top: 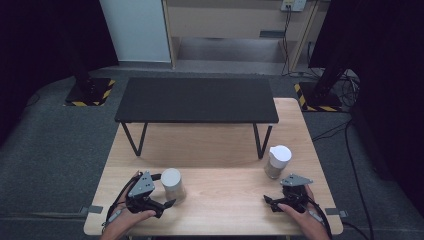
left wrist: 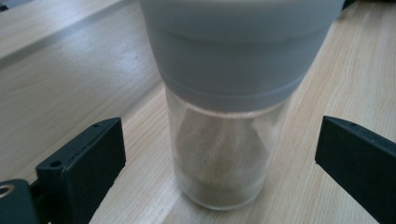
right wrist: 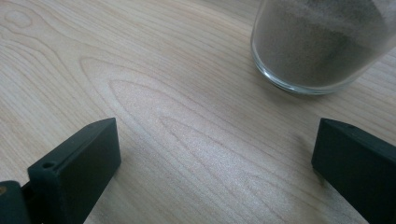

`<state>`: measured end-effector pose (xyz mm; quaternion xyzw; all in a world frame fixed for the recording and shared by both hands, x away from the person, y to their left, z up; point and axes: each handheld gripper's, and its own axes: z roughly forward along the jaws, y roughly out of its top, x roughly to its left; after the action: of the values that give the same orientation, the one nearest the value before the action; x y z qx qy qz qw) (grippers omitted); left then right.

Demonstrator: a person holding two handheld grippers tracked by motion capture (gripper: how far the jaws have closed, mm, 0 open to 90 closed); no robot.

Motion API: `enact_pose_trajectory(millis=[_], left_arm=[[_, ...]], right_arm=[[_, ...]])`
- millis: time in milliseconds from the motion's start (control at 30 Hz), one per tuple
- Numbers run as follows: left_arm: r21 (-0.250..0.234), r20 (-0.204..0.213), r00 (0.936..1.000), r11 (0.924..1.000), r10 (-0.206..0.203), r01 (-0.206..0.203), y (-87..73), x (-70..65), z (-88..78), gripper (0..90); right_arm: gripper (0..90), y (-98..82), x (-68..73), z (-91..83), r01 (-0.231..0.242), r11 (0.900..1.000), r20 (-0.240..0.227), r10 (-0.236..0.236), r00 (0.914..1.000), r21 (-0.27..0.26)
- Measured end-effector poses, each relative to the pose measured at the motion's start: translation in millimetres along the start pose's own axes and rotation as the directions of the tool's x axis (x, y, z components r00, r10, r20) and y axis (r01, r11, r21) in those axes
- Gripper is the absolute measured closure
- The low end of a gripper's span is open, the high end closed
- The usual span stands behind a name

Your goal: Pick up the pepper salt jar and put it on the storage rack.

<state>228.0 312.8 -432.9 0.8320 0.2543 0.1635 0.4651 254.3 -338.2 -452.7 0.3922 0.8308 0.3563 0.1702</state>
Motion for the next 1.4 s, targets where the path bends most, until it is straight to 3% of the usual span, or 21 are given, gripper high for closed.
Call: enact_pose_trajectory(millis=[200, 433, 800, 933, 1233, 1400], left_arm=[[-0.046, -0.008, 0.9999, 0.9989, -0.01, 0.01, -0.5, -3.5, -0.5, 0.9], [-0.067, -0.004, 0.9998, 0.9975, -0.021, 0.021, 0.1, -5.2, 3.0, 1.0], [-0.127, -0.025, 0.9967, 0.9893, -0.077, 0.073, -2.1, -8.1, 9.5, 2.5], [-0.15, -0.008, 0.9939, 0.9829, -0.11, 0.107, -4.8, -4.9, 12.1, 9.1], [-0.149, 0.01, 0.9941, 0.9828, -0.108, 0.108, -4.2, -3.0, 15.6, 31.4], [-0.14, 0.0, 0.9958, 0.986, -0.092, 0.091, -1.0, -5.3, 13.8, 32.8]], right_arm=[[2.0, -0.1, 0.0, 0.0, 0.0, 1.0, 0.0, 0.0, 1.0, 0.0], [2.0, 0.0, 0.0, 0.0, 0.0, 1.0, 0.0, 0.0, 1.0, 0.0], [2.0, -0.3, 0.2, 0.1, -0.001, 1.0, 0.001, 0.001, 1.0, -0.002], [2.0, -0.1, 0.1, 0.0, -0.001, 1.0, 0.0, 0.001, 1.0, 0.0], [2.0, -0.3, 0.2, 0.1, -0.001, 1.0, 0.001, 0.001, 1.0, -0.001], [2.0, 0.0, 0.1, 0.0, -0.001, 1.0, 0.001, 0.001, 1.0, 0.0]])
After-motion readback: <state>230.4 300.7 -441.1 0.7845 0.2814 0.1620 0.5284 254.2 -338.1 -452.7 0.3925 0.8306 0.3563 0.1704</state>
